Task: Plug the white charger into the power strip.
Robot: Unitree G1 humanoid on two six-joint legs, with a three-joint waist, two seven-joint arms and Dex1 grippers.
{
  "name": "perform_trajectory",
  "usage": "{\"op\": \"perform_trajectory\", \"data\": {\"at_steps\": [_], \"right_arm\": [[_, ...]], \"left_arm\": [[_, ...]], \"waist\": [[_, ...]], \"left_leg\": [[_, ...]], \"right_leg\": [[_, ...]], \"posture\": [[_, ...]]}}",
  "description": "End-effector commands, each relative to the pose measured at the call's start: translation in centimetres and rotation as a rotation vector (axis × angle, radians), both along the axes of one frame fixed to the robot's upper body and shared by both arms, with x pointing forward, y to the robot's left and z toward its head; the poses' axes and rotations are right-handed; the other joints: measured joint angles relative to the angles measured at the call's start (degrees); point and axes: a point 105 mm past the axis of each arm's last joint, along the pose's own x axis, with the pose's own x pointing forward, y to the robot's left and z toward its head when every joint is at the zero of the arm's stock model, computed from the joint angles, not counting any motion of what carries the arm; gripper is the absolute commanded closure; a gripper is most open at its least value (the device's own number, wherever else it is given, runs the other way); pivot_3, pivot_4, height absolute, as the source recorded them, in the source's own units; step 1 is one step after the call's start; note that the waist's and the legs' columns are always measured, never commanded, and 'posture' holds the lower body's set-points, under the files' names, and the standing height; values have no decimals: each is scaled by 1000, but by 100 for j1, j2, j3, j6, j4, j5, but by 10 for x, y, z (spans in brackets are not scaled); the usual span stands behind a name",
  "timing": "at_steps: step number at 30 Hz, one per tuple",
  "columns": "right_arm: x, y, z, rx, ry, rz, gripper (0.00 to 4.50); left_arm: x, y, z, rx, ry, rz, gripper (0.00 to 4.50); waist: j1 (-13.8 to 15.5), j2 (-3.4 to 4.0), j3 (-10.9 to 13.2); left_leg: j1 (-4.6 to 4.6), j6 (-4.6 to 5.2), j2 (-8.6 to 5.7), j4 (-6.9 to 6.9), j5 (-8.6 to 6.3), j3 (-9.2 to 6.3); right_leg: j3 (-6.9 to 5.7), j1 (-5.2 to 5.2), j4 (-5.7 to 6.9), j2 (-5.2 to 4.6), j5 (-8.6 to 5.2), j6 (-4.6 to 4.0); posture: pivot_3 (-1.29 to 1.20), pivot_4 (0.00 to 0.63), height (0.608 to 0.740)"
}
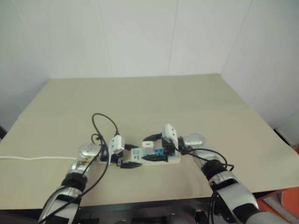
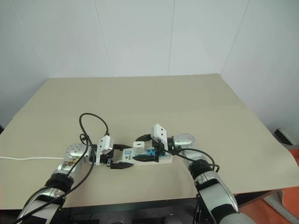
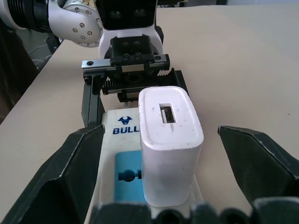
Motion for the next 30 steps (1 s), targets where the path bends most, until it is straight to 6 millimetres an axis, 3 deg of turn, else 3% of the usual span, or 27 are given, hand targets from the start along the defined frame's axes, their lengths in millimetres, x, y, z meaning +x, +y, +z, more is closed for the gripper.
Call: {"op": "perform_trajectory", "data": {"at_steps": [1,6,7,9,15,20,25,30], "right_arm": [[-14,-21,-55,-155,173,-45,42],[-7,-27,-30,-86,111,-71,42],[-7,-29,-24,-71,100,-72,0],[-8,-33,-15,-51,84,-70,0],[-13,-37,9,-15,40,-61,0],[-19,-45,28,14,12,-62,0],[-24,-71,50,1,-45,-93,0],[-26,-108,68,-31,-96,-176,0]], "left_arm": [[3,-4,18,-28,-76,-26,1215],[4,-9,17,-20,-49,-35,1215],[4,-10,17,-14,-40,-40,499],[3,-12,18,-12,-34,-55,28],[-10,-12,45,-64,-89,-151,28],[-21,-6,64,-76,-110,-183,28],[-31,8,81,-53,-120,-176,28],[-26,31,89,-14,-138,-72,28]], "waist": [[4,0,0],[40,1,3],[55,1,4],[92,5,10],[149,16,32],[147,29,63],[151,34,118],[147,43,145]], "left_leg": [[0,0,0,0,0,0],[-9,-1,-1,0,0,0],[-12,-3,-1,0,-1,0],[-20,-6,-2,1,-4,0],[-112,-8,-3,16,-4,-1],[-123,-8,-4,15,-4,0],[-155,-8,-4,20,-4,0],[-208,-8,-4,30,-3,0]], "right_leg": [[0,0,0,0,0,0],[0,-5,-3,0,0,0],[0,-6,-5,0,0,0],[0,-11,-9,-1,0,-1],[1,-101,-1,1,7,-10],[2,-107,-9,1,7,-11],[1,-140,-2,1,8,-11],[3,-196,6,2,13,-18]], "posture": [[0,150,740],[0,150,740],[0,150,740],[0,150,740],[0,150,740],[0,150,740],[0,150,740],[0,150,740]]}}
